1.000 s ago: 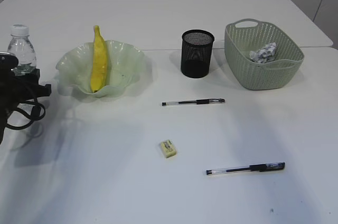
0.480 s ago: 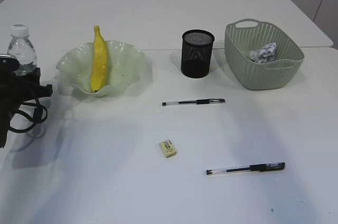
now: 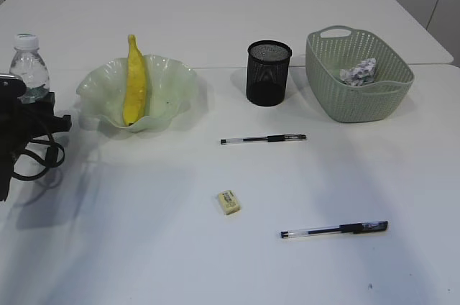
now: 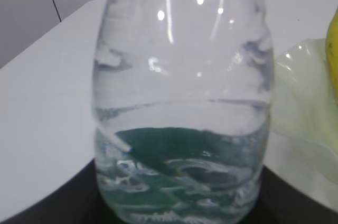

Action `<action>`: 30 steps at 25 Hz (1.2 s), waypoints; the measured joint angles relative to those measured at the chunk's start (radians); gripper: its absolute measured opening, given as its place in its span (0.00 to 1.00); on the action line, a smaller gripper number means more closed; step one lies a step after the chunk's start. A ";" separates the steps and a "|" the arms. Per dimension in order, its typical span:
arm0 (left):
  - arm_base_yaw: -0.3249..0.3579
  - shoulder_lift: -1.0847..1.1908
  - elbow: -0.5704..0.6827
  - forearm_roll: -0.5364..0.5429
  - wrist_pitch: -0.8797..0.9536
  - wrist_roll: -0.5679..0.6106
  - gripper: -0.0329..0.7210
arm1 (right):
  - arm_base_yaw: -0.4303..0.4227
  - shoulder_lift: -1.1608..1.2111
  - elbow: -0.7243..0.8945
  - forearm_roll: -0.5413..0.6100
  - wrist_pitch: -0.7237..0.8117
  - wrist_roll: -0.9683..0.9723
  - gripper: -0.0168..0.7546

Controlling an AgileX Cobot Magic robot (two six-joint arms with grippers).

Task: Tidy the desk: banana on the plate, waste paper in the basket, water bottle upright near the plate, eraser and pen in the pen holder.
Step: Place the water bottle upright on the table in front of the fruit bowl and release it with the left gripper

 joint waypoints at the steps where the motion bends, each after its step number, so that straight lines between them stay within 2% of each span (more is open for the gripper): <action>1: 0.000 0.000 0.000 -0.007 0.000 0.000 0.54 | 0.000 0.000 0.000 0.000 -0.002 0.000 0.69; 23: 0.000 -0.014 0.000 -0.046 0.022 0.000 0.54 | 0.000 0.000 0.000 -0.001 -0.020 0.000 0.69; 30: 0.000 -0.014 0.000 -0.027 0.022 0.000 0.54 | 0.000 0.000 0.000 -0.001 -0.020 0.000 0.69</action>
